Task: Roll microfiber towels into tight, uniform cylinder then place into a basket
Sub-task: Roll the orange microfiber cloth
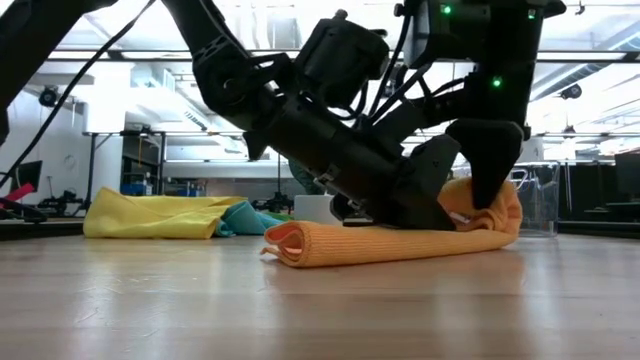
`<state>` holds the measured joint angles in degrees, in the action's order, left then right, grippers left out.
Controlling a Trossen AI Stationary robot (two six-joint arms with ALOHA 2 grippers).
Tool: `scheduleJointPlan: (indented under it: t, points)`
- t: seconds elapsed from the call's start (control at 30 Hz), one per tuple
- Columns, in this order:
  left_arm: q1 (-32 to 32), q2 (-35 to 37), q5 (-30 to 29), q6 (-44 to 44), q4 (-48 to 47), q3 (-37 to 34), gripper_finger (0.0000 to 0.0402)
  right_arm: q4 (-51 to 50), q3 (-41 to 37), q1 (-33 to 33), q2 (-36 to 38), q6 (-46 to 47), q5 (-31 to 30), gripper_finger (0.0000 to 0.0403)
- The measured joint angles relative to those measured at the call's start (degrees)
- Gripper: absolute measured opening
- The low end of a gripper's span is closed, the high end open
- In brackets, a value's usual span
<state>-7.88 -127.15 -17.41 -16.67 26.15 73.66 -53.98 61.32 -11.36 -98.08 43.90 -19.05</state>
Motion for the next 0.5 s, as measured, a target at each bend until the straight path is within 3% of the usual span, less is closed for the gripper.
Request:
scheduleJointPlan:
  t: [0.17, 0.5]
  points:
    - [-0.07, 1.30, -0.06, 0.76, 0.23, -0.92, 0.0000, 0.25, 0.31, -0.45, -0.25, 0.01, -0.02, 0.0013]
    - [-0.65, 12.31, -1.53, 0.50, -5.13, -8.31, 0.0000, -3.21, 0.85, -0.77, -0.27, 1.62, -2.41, 0.0013]
